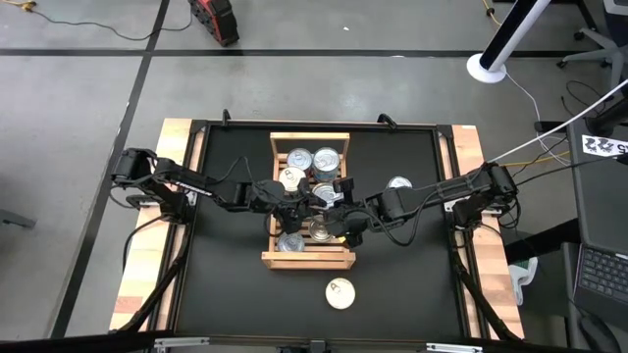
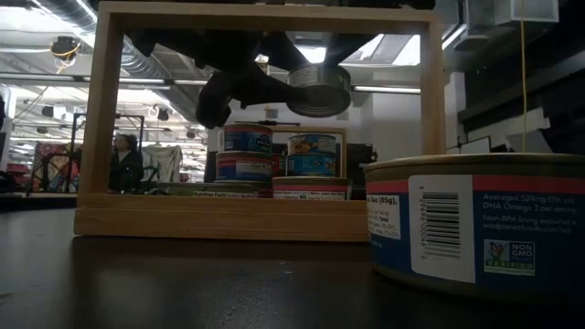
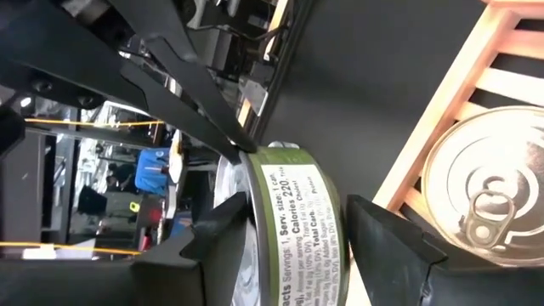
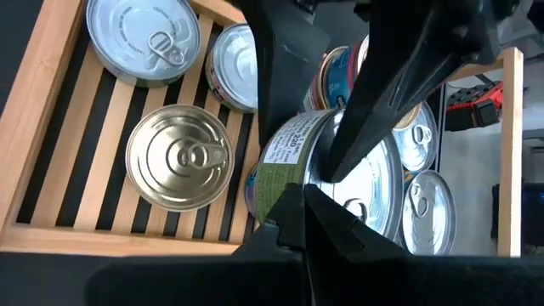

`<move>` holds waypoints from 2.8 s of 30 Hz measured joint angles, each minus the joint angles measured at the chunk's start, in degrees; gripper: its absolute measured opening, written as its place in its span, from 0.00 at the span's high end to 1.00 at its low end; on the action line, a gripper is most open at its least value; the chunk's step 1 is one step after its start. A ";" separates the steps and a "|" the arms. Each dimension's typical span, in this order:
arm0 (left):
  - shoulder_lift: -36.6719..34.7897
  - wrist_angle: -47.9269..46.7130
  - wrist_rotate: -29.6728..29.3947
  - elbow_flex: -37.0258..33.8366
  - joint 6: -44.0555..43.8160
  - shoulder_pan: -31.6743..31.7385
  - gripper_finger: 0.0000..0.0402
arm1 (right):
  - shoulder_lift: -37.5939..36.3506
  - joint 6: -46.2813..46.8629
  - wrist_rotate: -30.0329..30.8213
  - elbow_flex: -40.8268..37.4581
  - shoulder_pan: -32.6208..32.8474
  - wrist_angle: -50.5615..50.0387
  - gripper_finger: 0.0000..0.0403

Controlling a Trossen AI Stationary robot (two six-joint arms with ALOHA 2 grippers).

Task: Stack canned seafood by type on shelf
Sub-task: Stack the green tuna can on top of the other green tuna can on the shelf

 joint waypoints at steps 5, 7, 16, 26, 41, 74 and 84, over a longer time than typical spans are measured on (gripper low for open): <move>0.00 0.51 -0.65 0.00 -0.02 0.00 0.51 | 0.00 -0.14 -1.53 0.00 0.00 0.97 1.00; 0.00 0.51 -0.61 0.00 -0.02 0.00 0.52 | 0.00 -0.14 -2.32 0.00 0.00 0.94 1.00; 0.00 0.25 -1.49 -0.04 -2.19 -2.22 0.68 | 0.00 -0.05 -3.09 0.00 0.16 0.89 0.94; -0.10 -4.83 -14.56 -0.04 -9.76 -8.98 0.68 | 0.00 0.02 -2.91 0.00 0.15 0.98 0.71; -0.37 -13.37 -19.78 -0.04 -21.74 -14.59 0.67 | 0.00 -0.09 -2.95 0.00 0.13 0.54 0.66; -14.24 -27.48 -29.76 -0.02 -20.60 -21.88 0.67 | 0.00 4.45 -12.80 0.00 0.13 1.10 0.66; -25.64 -42.69 -27.73 -0.02 -39.72 -29.56 0.67 | 0.00 10.48 -23.91 0.00 1.14 3.78 0.66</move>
